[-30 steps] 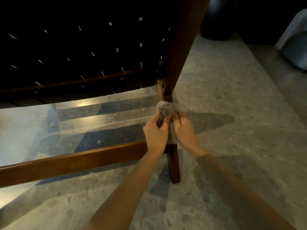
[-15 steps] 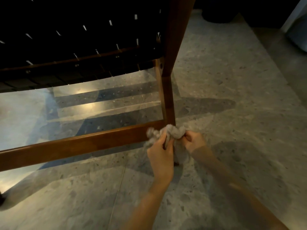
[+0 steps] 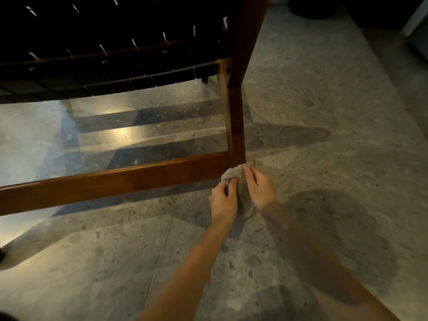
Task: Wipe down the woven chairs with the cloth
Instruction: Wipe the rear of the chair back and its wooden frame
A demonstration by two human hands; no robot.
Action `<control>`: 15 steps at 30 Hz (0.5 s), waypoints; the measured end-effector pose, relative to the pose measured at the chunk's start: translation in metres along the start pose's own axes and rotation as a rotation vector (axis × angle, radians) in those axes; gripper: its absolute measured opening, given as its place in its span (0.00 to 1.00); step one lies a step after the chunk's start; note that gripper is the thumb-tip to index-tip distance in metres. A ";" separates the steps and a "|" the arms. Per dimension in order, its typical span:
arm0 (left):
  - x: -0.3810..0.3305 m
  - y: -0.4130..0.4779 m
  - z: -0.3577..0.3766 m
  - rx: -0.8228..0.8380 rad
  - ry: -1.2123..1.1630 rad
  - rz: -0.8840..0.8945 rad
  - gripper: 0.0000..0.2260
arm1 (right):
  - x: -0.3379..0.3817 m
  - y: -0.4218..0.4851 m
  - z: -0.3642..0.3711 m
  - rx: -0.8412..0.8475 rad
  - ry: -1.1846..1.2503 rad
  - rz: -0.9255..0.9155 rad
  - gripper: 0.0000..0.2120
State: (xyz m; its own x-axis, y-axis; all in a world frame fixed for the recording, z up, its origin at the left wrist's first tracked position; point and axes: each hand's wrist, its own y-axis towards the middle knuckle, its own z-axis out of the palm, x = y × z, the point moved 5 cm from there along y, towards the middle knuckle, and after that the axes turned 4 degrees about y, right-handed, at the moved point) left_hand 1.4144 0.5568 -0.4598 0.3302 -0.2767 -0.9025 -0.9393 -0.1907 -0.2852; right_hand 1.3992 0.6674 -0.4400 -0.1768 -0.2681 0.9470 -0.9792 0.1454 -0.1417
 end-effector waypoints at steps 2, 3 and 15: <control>0.009 -0.004 0.003 0.046 0.057 0.012 0.15 | -0.020 -0.009 0.000 -0.004 -0.047 0.065 0.16; 0.015 -0.007 0.006 0.069 0.096 0.013 0.15 | -0.030 -0.014 -0.001 -0.006 -0.070 0.087 0.16; -0.009 -0.025 -0.027 0.095 0.429 0.155 0.17 | -0.009 -0.028 -0.038 0.000 -0.192 -0.016 0.08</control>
State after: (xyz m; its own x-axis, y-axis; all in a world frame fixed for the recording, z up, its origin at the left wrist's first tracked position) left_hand 1.4376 0.5385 -0.4354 0.1747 -0.6636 -0.7274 -0.9784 -0.0341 -0.2038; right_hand 1.4314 0.7017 -0.4332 -0.1773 -0.4475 0.8765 -0.9819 0.1401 -0.1271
